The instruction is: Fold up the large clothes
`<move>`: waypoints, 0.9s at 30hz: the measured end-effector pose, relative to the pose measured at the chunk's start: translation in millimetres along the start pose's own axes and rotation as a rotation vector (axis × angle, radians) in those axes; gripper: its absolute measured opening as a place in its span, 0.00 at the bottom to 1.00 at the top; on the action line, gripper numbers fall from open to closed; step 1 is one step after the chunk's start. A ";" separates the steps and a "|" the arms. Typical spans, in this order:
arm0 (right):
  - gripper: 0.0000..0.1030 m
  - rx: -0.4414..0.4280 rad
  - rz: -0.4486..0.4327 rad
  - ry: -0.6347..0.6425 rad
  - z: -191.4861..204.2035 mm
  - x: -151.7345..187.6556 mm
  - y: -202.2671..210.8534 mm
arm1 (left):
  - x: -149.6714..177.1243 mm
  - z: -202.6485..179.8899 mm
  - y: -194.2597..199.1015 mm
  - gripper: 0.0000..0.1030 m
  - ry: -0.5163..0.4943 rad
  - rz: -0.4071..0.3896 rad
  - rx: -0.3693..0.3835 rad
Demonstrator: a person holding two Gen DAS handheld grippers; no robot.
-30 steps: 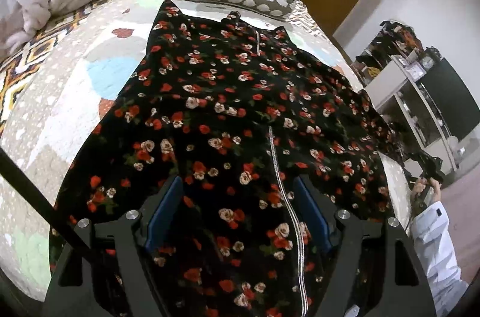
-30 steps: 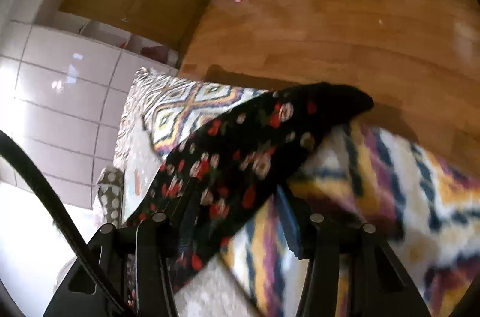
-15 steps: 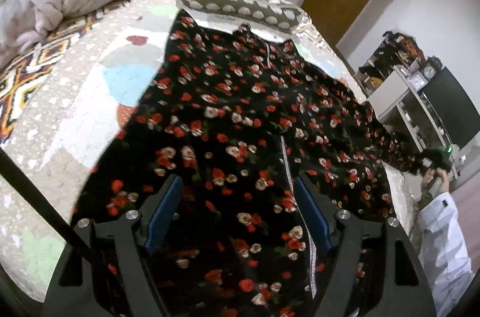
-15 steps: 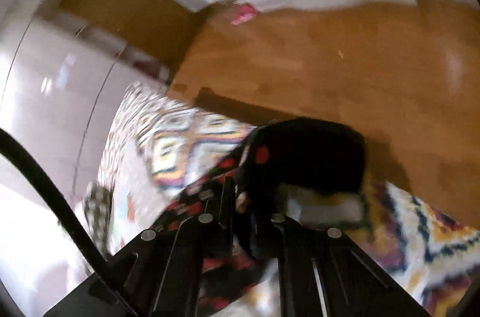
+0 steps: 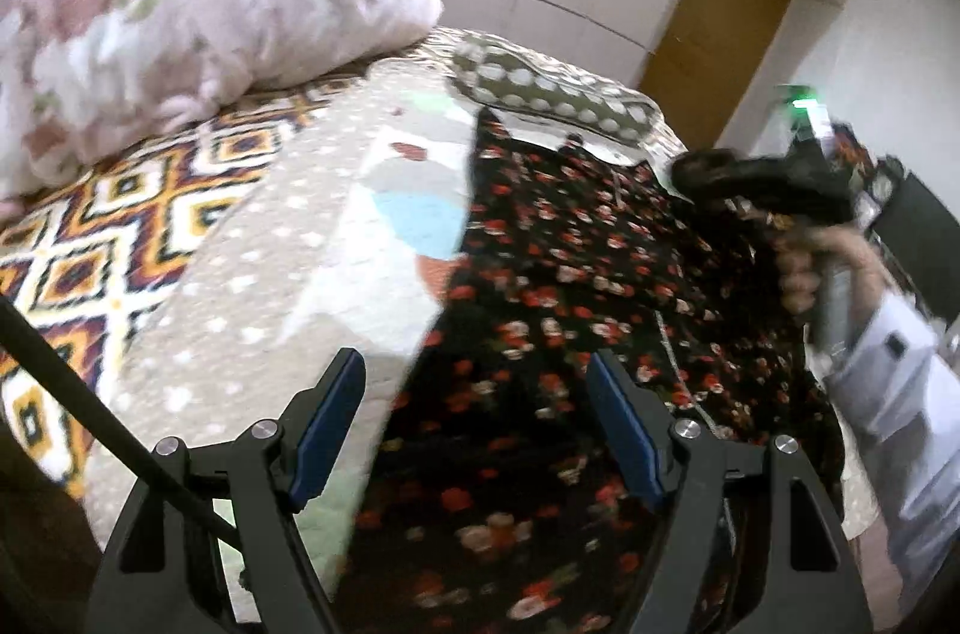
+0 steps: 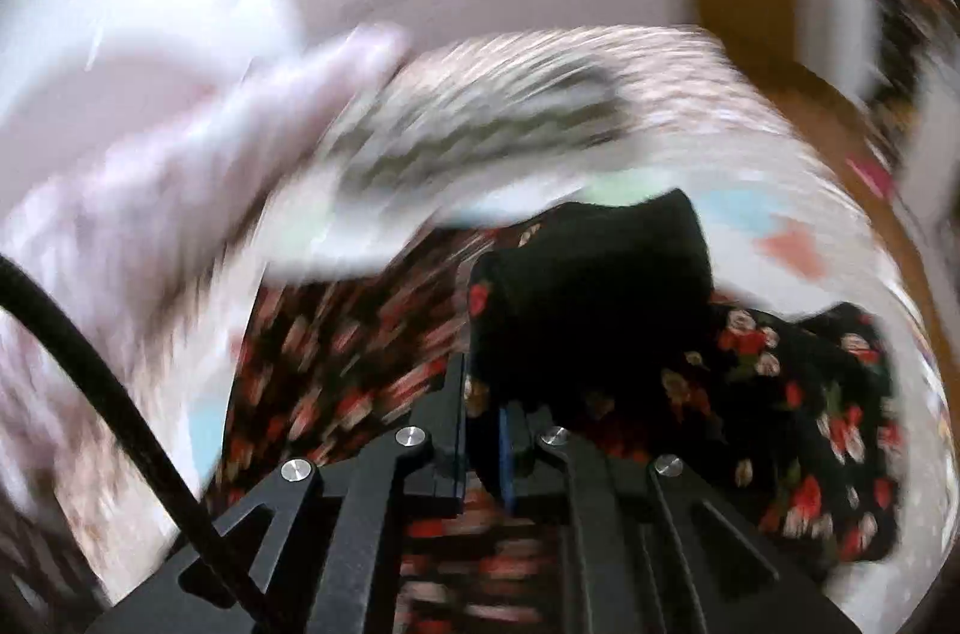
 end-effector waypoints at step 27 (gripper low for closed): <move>0.44 -0.065 -0.033 0.077 68.0 20.6 -11.3 | 21.2 46.0 8.3 0.73 0.089 -0.002 0.034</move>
Point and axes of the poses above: each gripper's, at about its wrist camera, not at the fingertips, and y roughly against the way its jaws point, z to its left, x to its underside, the point moved 2 cm from there along -y, roughly the way its jaws point, and after that the axes turned 6 degrees about z, right-handed, at the moved point
